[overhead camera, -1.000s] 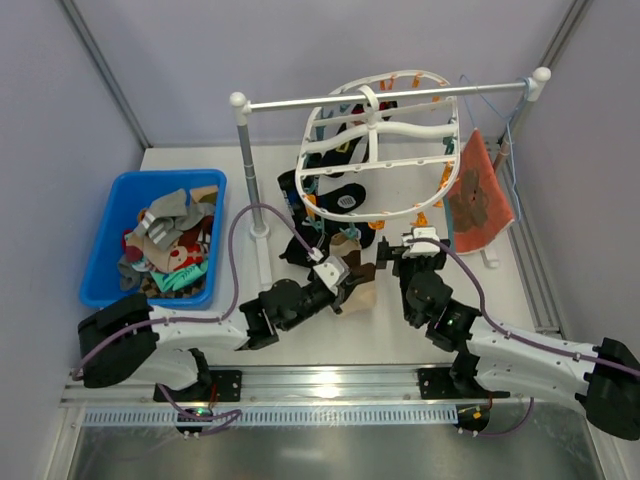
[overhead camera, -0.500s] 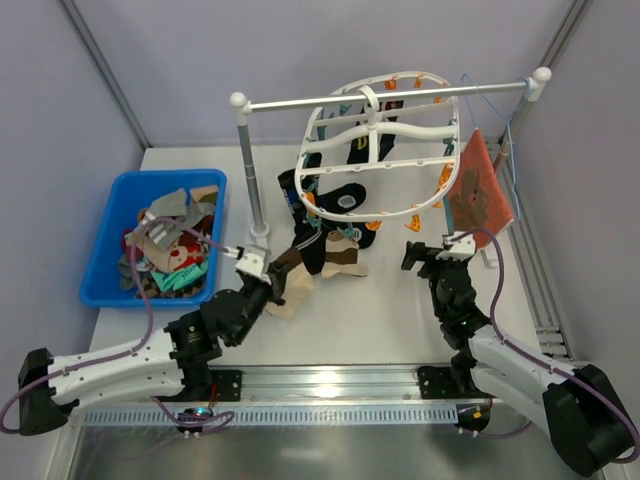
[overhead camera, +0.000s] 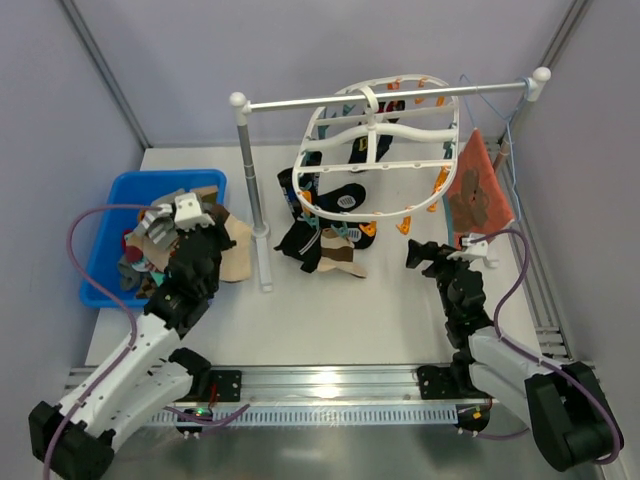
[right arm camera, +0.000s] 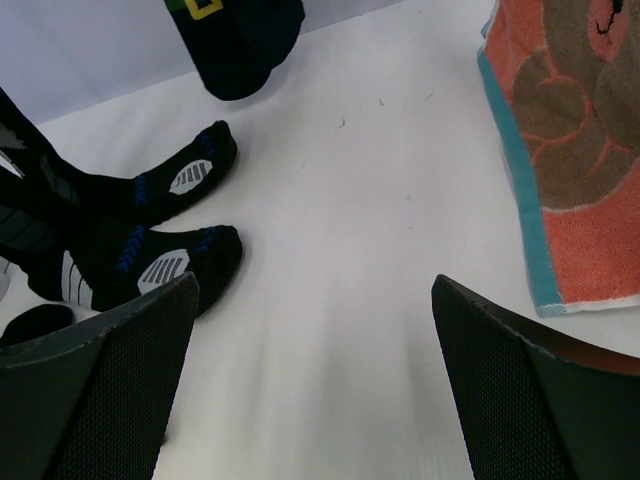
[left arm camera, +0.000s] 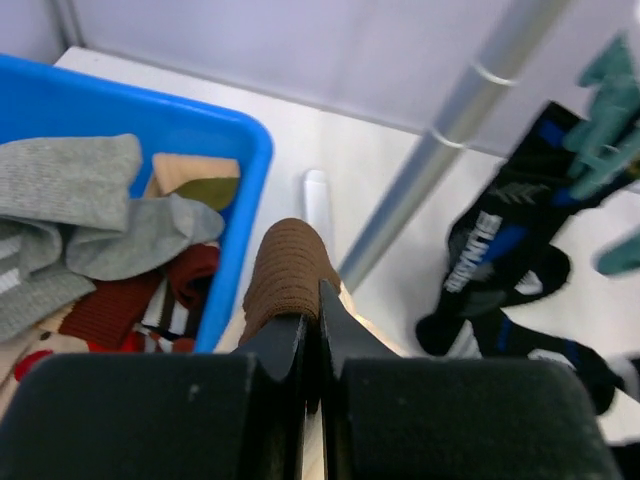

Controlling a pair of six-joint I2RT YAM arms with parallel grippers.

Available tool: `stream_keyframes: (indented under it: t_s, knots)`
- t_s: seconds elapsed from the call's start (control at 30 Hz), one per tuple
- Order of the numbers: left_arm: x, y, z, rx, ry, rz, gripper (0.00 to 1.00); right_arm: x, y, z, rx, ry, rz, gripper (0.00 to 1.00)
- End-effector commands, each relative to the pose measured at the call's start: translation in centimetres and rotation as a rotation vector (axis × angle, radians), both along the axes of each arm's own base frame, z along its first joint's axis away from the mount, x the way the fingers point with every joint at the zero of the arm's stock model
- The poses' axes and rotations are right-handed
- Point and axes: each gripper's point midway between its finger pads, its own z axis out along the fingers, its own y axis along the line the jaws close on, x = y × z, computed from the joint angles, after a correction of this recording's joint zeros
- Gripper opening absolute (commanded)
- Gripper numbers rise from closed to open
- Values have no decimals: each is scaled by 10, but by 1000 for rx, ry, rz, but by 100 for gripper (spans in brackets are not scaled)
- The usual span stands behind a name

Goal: Remove the socks clipped to the hanger
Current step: Place the sock in the bin.

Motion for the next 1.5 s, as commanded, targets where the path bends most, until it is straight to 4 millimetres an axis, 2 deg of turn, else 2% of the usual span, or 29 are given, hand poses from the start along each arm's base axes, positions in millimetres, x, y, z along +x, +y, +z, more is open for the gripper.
stream_keyframes:
  t_s: [0.0,0.1,0.13,0.2,0.23,0.27,0.3,0.33,0.37,0.47,0.53,0.57,0.6,0.7,0.73,0.8,0.83,0.93,1.0,1.1,1.13,1.17,1.23,1.27,1.33,1.37,1.43,1.47]
  knots:
    - [26,6,15,-95,-5,6,0,1,4,18,64,-81,23,98]
    - [33,32,41,-144,-71,96,0,1,5,19,68,-83,34,98]
    - [33,37,58,-159,-106,109,0,2,5,17,67,-80,33,98]
    - [33,50,80,-177,-151,154,0,2,5,17,68,-79,36,98]
    - [37,55,82,-167,-142,181,0,3,6,16,70,-74,43,98]
    - [39,64,104,-179,-174,205,0,3,6,17,72,-77,43,98]
    - [43,67,109,-177,-172,214,0,4,6,17,74,-77,45,98]
    - [54,69,102,-170,-136,229,0,4,6,18,76,-79,48,98]
    - [58,80,112,-177,-154,261,0,3,6,15,77,-73,48,98]
    - [76,100,95,-181,-126,339,0,3,6,16,83,-77,53,98]
    - [80,111,73,-167,-96,394,0,3,5,15,84,-76,51,98]
    - [82,114,70,-172,-114,412,0,3,5,15,87,-77,56,98]
    - [80,118,48,-160,-91,442,0,3,5,15,87,-76,57,98]
    - [74,129,35,-169,-121,504,0,4,7,14,87,-72,68,98]
    - [72,132,22,-159,-101,521,0,4,7,15,87,-72,69,98]
    - [68,138,14,-155,-107,559,0,4,7,14,89,-70,71,98]
    - [66,140,0,-142,-86,571,0,5,7,14,89,-70,71,98]
    - [62,144,-17,-130,-69,604,1,4,7,14,92,-70,71,98]
    - [61,145,-28,-122,-48,607,8,4,6,13,91,-69,69,98]
    - [60,144,-35,-128,-29,608,44,4,7,13,93,-67,74,98]
    - [59,143,-36,-140,-21,606,72,5,8,14,93,-68,75,98]
    - [59,143,-33,-151,-23,606,79,5,7,14,93,-68,72,98]
    - [55,143,-24,-193,-34,614,88,5,8,14,93,-68,75,98]
    - [51,143,-28,-188,-2,618,94,5,7,13,92,-67,74,98]
    - [48,142,-16,-213,-6,621,99,5,7,13,92,-67,74,98]
    - [43,141,-18,-208,29,619,100,5,8,14,92,-67,75,98]
    - [42,137,-4,-232,21,599,100,5,8,15,91,-70,75,98]
    - [36,133,-9,-236,59,584,100,5,7,14,92,-67,74,98]
